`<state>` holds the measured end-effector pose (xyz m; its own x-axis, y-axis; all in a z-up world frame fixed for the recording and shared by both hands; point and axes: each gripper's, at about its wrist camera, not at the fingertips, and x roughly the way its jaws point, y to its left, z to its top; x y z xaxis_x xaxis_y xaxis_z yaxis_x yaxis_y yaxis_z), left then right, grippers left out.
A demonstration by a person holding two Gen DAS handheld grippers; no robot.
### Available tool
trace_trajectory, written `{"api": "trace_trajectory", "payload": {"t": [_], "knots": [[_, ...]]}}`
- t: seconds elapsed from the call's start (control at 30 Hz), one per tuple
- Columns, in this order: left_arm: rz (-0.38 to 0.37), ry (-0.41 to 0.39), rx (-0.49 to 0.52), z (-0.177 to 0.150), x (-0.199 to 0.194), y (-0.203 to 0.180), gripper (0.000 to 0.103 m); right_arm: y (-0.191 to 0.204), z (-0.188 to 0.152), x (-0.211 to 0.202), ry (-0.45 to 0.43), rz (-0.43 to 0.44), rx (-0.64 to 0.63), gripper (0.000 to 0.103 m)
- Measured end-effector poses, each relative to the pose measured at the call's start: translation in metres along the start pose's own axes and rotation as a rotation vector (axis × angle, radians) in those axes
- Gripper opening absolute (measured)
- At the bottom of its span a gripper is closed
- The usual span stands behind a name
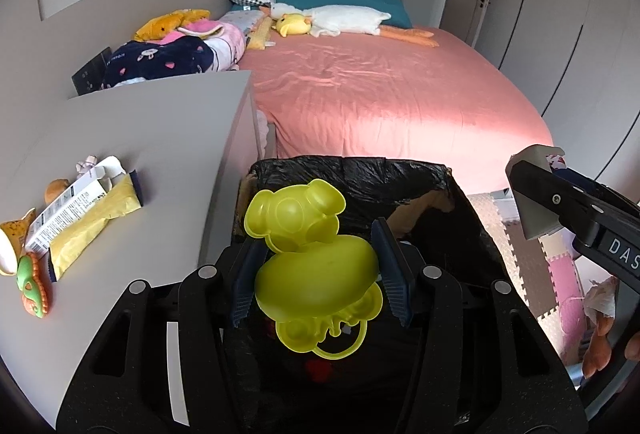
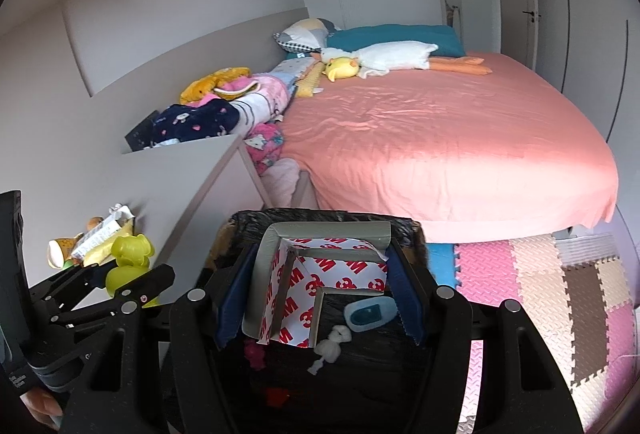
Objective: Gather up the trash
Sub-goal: 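Carry the yellow-green toy and tape box over the trash bin and release, then move both grippers back from the bin toward the desk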
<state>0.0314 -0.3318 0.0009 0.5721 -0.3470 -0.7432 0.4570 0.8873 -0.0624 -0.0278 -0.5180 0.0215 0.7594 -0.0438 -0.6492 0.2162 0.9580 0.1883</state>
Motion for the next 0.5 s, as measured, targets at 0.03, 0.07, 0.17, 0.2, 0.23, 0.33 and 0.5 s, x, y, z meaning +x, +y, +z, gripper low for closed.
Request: {"api": "trace_trajectory", "payload": {"t": [0.03, 0.07, 0.17, 0.2, 0.23, 0.33, 0.5], "knots": [[0.000, 0.003, 0.000, 0.000, 0.001, -0.001, 0.052, -0.001, -0.001, 0.001, 0.002, -0.003, 0.001, 0.064], [-0.001, 0.008, 0.002, 0.000, 0.003, -0.001, 0.052, -0.002, -0.001, 0.002, 0.003, -0.006, 0.004, 0.064], [-0.002, 0.015, 0.003, 0.001, 0.006, -0.002, 0.052, -0.003, -0.001, 0.005, 0.010, -0.010, 0.007, 0.064], [-0.002, 0.016, 0.001, 0.000, 0.007, -0.001, 0.053, -0.003, 0.000, 0.006, 0.012, -0.010, 0.006, 0.064], [-0.001, 0.019, -0.001, 0.000, 0.007, 0.000, 0.053, -0.003, 0.000, 0.007, 0.014, -0.010, 0.004, 0.064], [-0.011, 0.035, 0.005, -0.002, 0.008, 0.002, 0.057, 0.000, 0.002, 0.010, 0.019, -0.006, -0.001, 0.064], [0.030, 0.028, -0.004, -0.002, 0.006, 0.005, 0.097, -0.001, 0.004, 0.008, 0.012, 0.012, 0.031, 0.088]]}}
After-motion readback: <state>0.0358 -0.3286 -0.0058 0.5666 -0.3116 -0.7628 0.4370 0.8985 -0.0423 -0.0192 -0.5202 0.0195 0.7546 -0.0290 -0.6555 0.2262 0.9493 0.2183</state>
